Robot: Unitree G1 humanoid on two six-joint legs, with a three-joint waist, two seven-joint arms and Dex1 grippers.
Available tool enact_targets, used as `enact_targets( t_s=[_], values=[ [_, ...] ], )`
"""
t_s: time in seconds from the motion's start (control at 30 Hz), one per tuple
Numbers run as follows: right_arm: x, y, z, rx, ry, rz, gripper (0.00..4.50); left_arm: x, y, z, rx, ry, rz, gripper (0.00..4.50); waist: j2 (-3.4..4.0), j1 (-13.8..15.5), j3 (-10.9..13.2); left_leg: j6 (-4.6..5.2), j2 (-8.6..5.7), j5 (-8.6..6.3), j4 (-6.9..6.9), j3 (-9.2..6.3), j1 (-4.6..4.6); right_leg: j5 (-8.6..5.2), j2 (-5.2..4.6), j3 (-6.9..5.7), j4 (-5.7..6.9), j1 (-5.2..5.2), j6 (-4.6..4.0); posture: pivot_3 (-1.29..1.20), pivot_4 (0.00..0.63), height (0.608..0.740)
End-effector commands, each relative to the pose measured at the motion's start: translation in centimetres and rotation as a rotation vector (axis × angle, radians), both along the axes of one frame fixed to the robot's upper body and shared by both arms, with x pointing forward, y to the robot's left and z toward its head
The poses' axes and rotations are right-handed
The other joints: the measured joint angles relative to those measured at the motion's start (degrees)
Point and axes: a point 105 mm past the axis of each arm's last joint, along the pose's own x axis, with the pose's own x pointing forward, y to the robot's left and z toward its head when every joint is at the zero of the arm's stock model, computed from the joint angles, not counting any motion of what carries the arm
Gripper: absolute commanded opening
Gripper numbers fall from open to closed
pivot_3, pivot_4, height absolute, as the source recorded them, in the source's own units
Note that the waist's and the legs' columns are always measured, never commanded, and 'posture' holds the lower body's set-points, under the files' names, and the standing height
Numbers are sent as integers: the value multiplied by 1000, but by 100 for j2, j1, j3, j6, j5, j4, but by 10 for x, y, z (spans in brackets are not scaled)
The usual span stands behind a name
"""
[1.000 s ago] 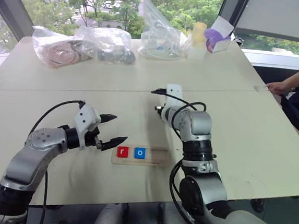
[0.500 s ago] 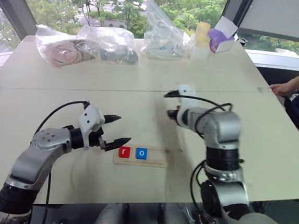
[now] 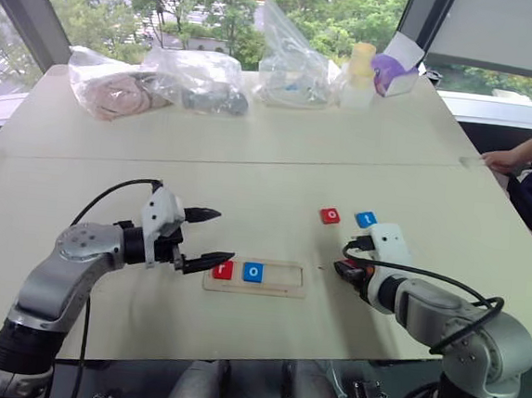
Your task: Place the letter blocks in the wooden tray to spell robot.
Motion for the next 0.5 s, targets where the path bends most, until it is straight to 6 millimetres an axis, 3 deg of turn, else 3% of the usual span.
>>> enact_targets(
  t_s=[0.03,0.07,0.1,0.17,0.27,0.33,0.5],
  values=[
    [1,0,10,-13,-25,47,3614,4,-2,10,-1,-53,-11,4500,0,7,0,0,0,0,0,0,0,0,-1,0,0,1,0,0,150,740],
    [3,1,19,-41,-47,101,4186,5,-2,11,-3,-54,-9,4500,2,8,2,0,-2,0,1,1,0,0,-1,0,-1,2,0,0,150,740],
    [5,3,32,-68,-75,175,4447,5,-2,11,-3,-54,-7,4500,6,8,6,0,-4,0,2,3,-1,0,-3,1,-2,1,0,0,150,740],
    [7,6,57,-108,-132,324,4447,6,-2,11,-4,-55,-5,4500,7,3,10,1,-7,1,5,8,-3,-1,-6,3,-4,1,1,0,150,740],
    [6,2,69,-158,-159,508,4447,6,-3,11,-5,-56,-5,4500,-6,12,5,2,-2,0,-6,2,-2,-7,-2,-7,-6,2,8,0,150,740],
    [9,-6,67,-215,-204,639,4447,7,-4,11,-7,-59,-2,4500,-13,30,7,7,0,-3,-11,-4,-3,-19,-2,-21,-7,6,7,0,150,740],
    [5,-35,32,-272,-115,993,4447,5,-4,12,-6,-66,-2,4500,-24,2,16,19,-10,-11,-2,25,-4,-23,-19,-8,-17,11,22,0,150,740]
  ],
)
